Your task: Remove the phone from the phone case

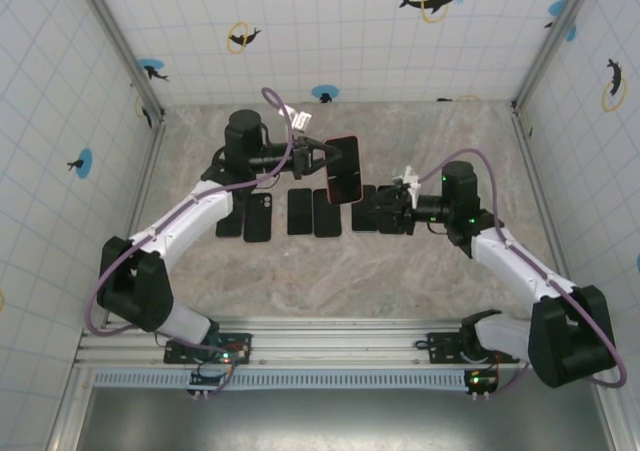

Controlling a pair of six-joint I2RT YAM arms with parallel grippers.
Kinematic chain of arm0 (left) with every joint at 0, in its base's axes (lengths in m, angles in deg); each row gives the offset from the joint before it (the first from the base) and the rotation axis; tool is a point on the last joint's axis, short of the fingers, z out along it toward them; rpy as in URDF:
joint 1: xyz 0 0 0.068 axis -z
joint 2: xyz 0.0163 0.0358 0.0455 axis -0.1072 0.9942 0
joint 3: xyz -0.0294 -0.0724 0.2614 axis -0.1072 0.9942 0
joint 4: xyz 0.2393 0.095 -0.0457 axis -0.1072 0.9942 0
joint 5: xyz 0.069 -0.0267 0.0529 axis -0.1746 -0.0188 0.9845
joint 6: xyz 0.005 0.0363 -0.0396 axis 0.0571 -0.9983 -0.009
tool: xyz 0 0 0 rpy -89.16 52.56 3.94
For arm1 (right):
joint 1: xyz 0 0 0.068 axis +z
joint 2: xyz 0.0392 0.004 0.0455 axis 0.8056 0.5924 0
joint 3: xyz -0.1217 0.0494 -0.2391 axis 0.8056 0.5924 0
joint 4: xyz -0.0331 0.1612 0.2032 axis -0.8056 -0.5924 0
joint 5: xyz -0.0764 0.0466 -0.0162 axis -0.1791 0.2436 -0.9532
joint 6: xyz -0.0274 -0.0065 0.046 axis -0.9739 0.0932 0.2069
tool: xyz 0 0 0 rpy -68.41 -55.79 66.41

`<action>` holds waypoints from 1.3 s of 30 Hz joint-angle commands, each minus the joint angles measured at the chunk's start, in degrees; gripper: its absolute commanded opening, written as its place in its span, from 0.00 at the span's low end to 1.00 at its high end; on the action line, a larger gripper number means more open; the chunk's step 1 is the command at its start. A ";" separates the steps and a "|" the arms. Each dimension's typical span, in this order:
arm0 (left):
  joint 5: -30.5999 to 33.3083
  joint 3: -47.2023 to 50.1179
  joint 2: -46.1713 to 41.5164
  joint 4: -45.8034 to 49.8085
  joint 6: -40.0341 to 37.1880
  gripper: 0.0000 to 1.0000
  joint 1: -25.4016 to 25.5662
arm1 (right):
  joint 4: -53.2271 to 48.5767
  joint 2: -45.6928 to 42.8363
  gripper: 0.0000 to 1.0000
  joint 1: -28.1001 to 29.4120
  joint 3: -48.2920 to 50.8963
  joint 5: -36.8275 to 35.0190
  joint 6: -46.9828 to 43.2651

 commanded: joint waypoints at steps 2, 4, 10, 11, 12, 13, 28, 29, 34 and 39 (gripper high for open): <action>-7.51 -2.75 -3.35 1.04 -5.57 0.00 -0.59 | -3.88 2.37 0.50 2.41 -4.32 6.99 -10.42; -6.95 -2.25 -4.01 1.17 -6.19 0.00 -0.64 | -3.89 3.43 0.46 3.33 -5.27 8.20 -11.81; -8.11 -1.59 -4.33 0.75 -5.89 0.00 -0.64 | -3.72 5.22 0.34 4.80 -7.82 10.96 -12.44; -8.21 -1.54 -4.33 0.63 -5.93 0.00 -0.64 | -3.57 5.43 0.34 5.01 -8.05 11.24 -12.45; -8.44 -1.49 -4.33 0.44 -5.84 0.00 -0.64 | -3.62 5.74 0.33 5.27 -8.47 11.69 -12.67; -8.72 -1.50 -4.28 0.31 -5.68 0.00 -0.64 | -3.62 5.95 0.31 5.26 -8.74 12.05 -12.79; -9.44 -1.98 -3.81 1.11 -5.85 0.00 -0.64 | -1.85 7.69 0.24 5.55 -10.24 14.85 -11.96; -9.43 -2.02 -3.71 1.12 -5.80 0.00 -0.64 | -1.81 7.81 0.24 5.55 -10.33 14.77 -11.71; -9.48 -2.03 -3.89 1.15 -5.75 0.00 -0.63 | -2.54 8.60 0.20 5.54 -11.07 15.11 -11.52; -10.66 -2.12 -3.84 0.10 -4.12 0.00 -0.64 | -2.92 8.77 0.15 5.59 -10.79 14.99 -12.68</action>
